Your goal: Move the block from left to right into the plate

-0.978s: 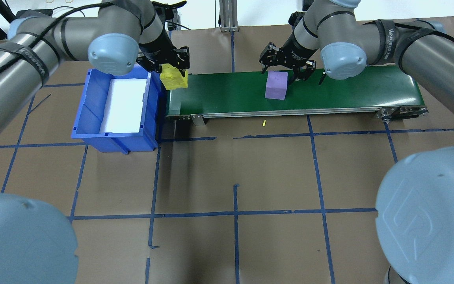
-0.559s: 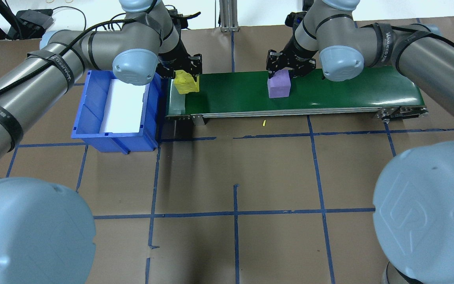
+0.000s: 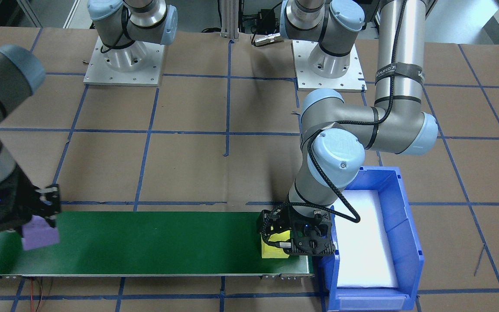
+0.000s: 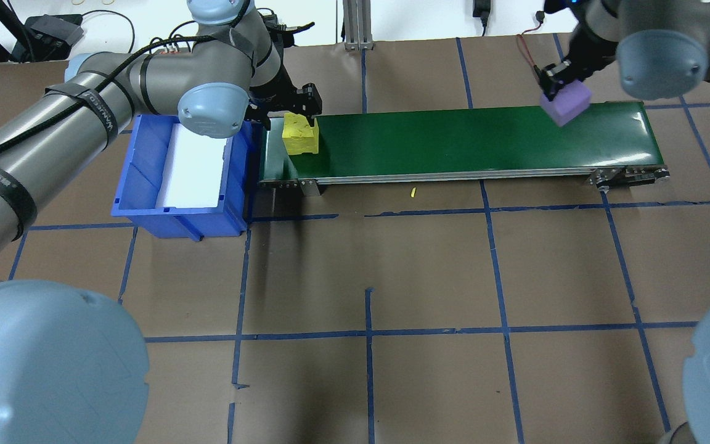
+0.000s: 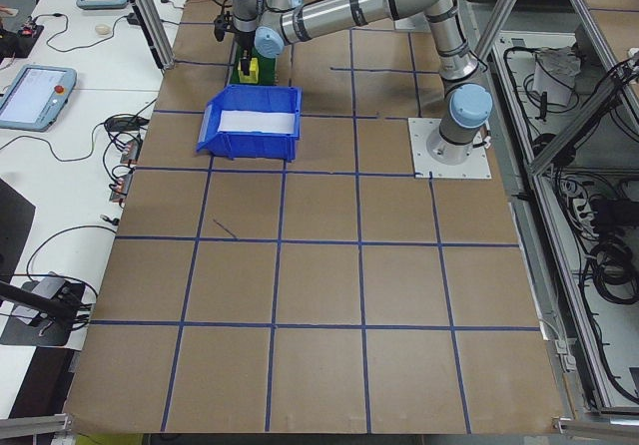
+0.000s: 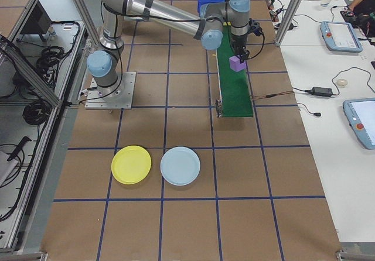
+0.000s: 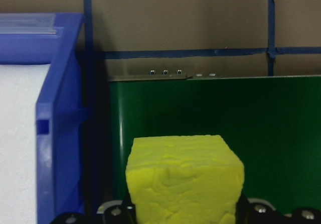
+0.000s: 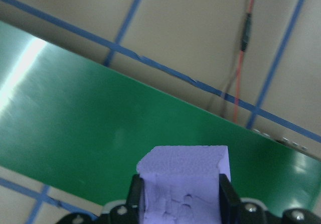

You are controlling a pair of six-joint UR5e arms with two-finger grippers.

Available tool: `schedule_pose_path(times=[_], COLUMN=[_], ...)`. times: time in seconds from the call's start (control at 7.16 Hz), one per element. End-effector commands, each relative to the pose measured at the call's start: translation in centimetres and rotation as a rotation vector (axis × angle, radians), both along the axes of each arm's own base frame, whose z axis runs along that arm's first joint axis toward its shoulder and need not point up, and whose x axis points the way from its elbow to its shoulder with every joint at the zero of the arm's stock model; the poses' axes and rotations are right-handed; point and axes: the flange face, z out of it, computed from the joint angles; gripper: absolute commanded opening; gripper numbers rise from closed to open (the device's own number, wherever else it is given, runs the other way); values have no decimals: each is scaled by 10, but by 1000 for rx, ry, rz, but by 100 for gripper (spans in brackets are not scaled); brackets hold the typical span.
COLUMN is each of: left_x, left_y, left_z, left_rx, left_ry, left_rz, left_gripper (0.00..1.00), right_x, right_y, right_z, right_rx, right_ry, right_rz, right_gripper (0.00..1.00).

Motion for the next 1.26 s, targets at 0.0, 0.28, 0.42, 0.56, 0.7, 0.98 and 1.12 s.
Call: schedule_pose_path(times=[0.0, 0.28, 0.42, 0.56, 0.7, 0.98, 1.12], left_x=[10, 37, 74, 94, 96, 95, 97], left_y=[30, 78, 99, 133, 162, 176, 174], left_z=[60, 136, 165, 189, 209, 221, 225], left_rx=[20, 56, 89, 122, 86, 93, 85], left_ry=[-73, -97, -161, -166, -164, -153, -94], left_rz=[9, 39, 47, 17, 21, 15, 16], left_gripper=[100, 100, 100, 100, 100, 100, 100], right_x=[-153, -287, -330, -373, -405, -414, -415], right_y=[49, 117, 162, 212, 248, 253, 253], right_z=[16, -23, -53, -82, -111, -143, -137], right_rx=[89, 172, 227, 265, 297, 316, 311], right_ry=[129, 91, 42, -17, -75, -109, -100], right_rz=[73, 38, -22, -90, -153, -165, -175], right_gripper=[21, 21, 21, 22, 27, 87, 100])
